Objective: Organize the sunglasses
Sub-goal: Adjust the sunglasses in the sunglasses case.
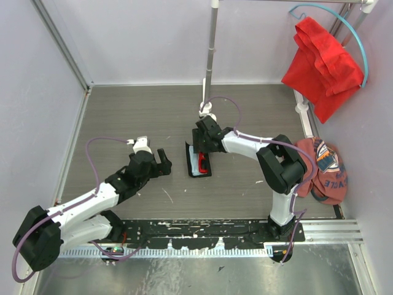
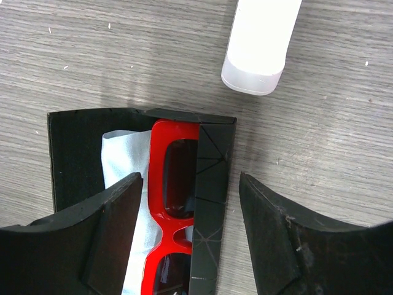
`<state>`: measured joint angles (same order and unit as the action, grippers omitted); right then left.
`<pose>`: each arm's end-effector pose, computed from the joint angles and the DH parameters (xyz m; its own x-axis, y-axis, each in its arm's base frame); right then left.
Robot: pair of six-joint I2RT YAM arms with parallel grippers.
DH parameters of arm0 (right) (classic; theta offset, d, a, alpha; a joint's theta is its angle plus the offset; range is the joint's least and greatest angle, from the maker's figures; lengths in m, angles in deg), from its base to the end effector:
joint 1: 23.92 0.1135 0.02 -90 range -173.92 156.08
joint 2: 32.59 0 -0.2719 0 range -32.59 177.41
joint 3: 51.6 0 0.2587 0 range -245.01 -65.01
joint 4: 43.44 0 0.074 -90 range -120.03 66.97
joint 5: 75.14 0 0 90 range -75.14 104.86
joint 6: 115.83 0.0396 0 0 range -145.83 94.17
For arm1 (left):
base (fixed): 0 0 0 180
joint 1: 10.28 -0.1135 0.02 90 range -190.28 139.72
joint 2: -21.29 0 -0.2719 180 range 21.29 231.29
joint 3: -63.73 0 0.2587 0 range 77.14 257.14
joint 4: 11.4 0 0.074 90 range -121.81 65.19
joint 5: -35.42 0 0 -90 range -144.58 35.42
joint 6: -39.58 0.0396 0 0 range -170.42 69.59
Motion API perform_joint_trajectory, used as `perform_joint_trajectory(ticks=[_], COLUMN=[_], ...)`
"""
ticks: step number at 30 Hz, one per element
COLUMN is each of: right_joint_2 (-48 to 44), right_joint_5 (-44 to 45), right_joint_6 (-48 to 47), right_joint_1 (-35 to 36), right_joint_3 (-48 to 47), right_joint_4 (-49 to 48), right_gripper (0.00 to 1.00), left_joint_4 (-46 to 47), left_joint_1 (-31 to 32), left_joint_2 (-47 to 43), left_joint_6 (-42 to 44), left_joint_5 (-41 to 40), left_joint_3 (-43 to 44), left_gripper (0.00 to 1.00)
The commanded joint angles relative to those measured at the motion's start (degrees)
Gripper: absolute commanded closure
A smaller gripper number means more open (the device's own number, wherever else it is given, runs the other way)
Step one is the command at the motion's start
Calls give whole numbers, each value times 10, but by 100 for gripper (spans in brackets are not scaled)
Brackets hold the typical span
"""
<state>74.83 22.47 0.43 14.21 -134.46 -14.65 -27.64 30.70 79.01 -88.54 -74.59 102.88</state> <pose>0.3213 0.2455 0.1745 -0.8092 -0.0777 -0.5823 -0.2139 0.9622 0.1688 0.1684 -0.1284 0.1975 -0.5885 -0.2571 -0.7665 0.0519 0.9341 -0.3532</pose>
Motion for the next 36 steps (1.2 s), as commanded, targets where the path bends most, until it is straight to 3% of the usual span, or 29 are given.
perform_joint_trajectory(ticks=[1,36], right_joint_2=[-4,-100], right_joint_5=[0,20], right_joint_6=[-1,23], right_joint_1=[-1,33], right_joint_3=[2,73], right_joint_4=[-17,-20], right_gripper=[30,28], left_joint_4=[17,-1], left_joint_1=[-3,-3], left_joint_2=[0,-19], left_joint_6=[3,-10], left_joint_5=[-3,7], left_joint_3=[17,15], left_gripper=[2,2])
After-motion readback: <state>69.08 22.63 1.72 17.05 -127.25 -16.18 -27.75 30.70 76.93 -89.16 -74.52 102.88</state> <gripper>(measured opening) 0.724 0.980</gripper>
